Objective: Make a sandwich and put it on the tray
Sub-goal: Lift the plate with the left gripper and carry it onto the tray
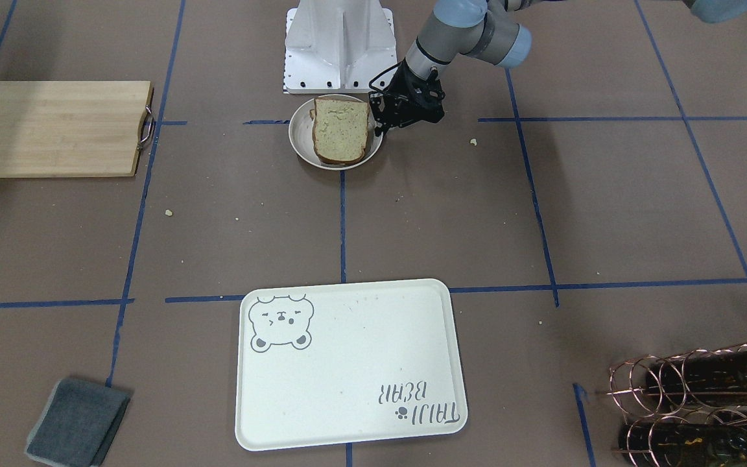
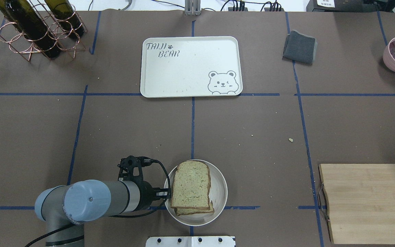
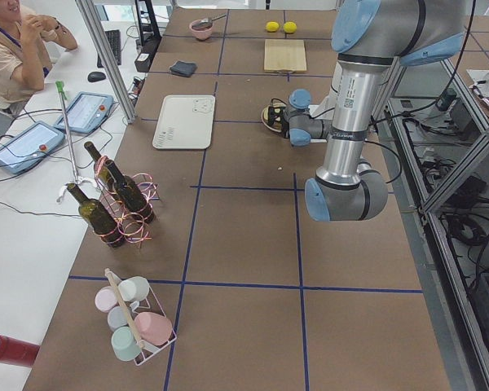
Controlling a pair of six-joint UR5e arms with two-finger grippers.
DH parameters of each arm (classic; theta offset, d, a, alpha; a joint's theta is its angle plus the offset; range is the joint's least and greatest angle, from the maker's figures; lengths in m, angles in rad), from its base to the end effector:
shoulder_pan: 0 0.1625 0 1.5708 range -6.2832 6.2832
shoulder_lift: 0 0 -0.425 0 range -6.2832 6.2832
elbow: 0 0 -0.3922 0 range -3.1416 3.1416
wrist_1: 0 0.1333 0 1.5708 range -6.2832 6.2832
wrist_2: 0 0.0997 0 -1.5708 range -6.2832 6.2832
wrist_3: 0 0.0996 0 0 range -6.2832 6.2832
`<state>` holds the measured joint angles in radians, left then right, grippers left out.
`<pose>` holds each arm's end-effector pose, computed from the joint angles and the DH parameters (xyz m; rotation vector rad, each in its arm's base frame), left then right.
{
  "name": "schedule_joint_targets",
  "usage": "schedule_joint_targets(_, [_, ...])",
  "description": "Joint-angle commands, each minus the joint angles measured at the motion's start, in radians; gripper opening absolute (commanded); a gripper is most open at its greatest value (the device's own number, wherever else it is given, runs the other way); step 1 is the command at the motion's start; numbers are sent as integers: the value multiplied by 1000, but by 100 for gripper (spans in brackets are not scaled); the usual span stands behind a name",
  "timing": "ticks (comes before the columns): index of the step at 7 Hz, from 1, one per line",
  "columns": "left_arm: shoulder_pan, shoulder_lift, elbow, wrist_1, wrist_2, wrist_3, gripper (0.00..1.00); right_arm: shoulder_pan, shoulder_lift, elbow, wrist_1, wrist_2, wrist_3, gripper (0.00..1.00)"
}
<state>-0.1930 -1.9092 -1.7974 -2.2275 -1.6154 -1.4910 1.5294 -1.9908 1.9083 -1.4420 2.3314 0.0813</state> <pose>0.5641 -0.2415 0.2938 0.1276 1.2157 -0.0715 0.0513 -0.3229 0.6503 -0.0027 -0.7617 0.0203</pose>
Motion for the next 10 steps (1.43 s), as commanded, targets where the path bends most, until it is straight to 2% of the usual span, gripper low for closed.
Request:
schedule_joint_targets(1, [-5,-2,-17,2,-4,0,0,0,1,-5,0,-3,0,100])
schedule_joint_targets(2, [-19,-2,-43,2,-11,1,0,0,6,-15,0,-4,-2,100])
schedule_joint_targets(3, [-84,-4,-43,5,-39,15,0,0,6,-17,2,-6,-2,100])
schedule_joint_targets(4, [-171,-22,-31,6,-140,24,0,0,6,-18,2,-7,-2,100])
schedule_joint_targets(6, [-363,-156,21,163,-236,180,0,3,6,-20,2,-9,0,100])
schedule_joint_targets(7, [-450,-241,103,199,-301,239,0,9,6,-20,2,-9,0,100])
schedule_joint_targets(8, [-509,-333,234,192,-328,294,0,9,6,-23,2,-10,0,100])
schedule_joint_targets(10, [-569,-521,527,145,-336,342,0,12,4,-21,2,-10,0,100])
